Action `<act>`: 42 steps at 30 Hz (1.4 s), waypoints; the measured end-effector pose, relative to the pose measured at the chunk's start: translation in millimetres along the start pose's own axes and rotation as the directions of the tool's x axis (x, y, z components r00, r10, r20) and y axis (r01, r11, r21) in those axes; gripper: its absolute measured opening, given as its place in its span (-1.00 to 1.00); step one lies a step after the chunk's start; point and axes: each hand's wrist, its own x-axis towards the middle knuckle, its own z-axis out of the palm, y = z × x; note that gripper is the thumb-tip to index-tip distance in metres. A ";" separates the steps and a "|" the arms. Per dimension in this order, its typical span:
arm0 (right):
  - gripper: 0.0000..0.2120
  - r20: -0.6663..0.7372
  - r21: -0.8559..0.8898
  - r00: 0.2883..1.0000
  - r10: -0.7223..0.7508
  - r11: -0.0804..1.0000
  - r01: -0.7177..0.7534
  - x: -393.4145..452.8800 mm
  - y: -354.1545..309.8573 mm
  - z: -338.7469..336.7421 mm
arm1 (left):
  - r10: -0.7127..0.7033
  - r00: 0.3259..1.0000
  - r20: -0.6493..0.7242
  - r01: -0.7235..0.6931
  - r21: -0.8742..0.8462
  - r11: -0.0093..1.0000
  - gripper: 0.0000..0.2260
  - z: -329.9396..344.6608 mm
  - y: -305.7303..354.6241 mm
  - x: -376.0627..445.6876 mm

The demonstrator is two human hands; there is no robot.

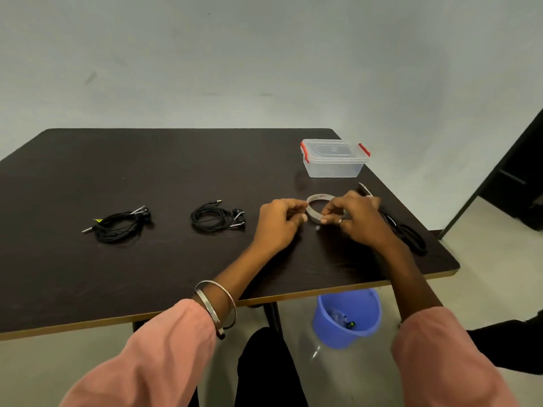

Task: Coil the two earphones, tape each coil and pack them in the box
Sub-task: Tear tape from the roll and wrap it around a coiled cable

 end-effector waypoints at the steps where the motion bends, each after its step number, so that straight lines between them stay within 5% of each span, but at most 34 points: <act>1: -0.91 -0.029 0.044 0.999 -0.014 0.999 0.015 -0.8 -4.3 2.5 | 0.009 1.000 -0.010 -0.009 0.003 1.000 -0.74 0.8 -0.3 0.0; 11: -0.80 -0.247 0.412 0.968 0.040 0.909 0.068 -2.3 -26.0 27.7 | -0.033 0.979 -0.202 0.020 -0.064 0.998 -0.86 11.0 -4.0 6.3; 17: -0.80 -0.193 0.273 0.976 -0.104 0.949 0.155 -3.9 -28.1 30.5 | -0.170 0.956 -0.238 0.151 -0.097 0.984 -0.92 10.5 -6.8 9.5; 30: -0.76 -0.161 0.290 0.987 -0.006 0.956 0.053 -4.8 -28.9 32.2 | -0.115 0.961 -0.252 0.126 0.027 0.992 -0.69 5.7 0.5 3.2; 36: -0.76 -0.156 0.293 0.988 -0.012 0.954 0.058 -2.3 -25.2 34.7 | -0.132 0.960 -0.248 0.136 -0.002 0.991 -0.84 4.4 -4.3 7.1; 42: -0.74 -0.186 0.071 0.978 -0.099 0.991 0.114 -0.4 -23.5 41.7 | -0.170 0.967 -0.192 0.147 -0.130 0.981 -0.88 3.5 -10.8 9.6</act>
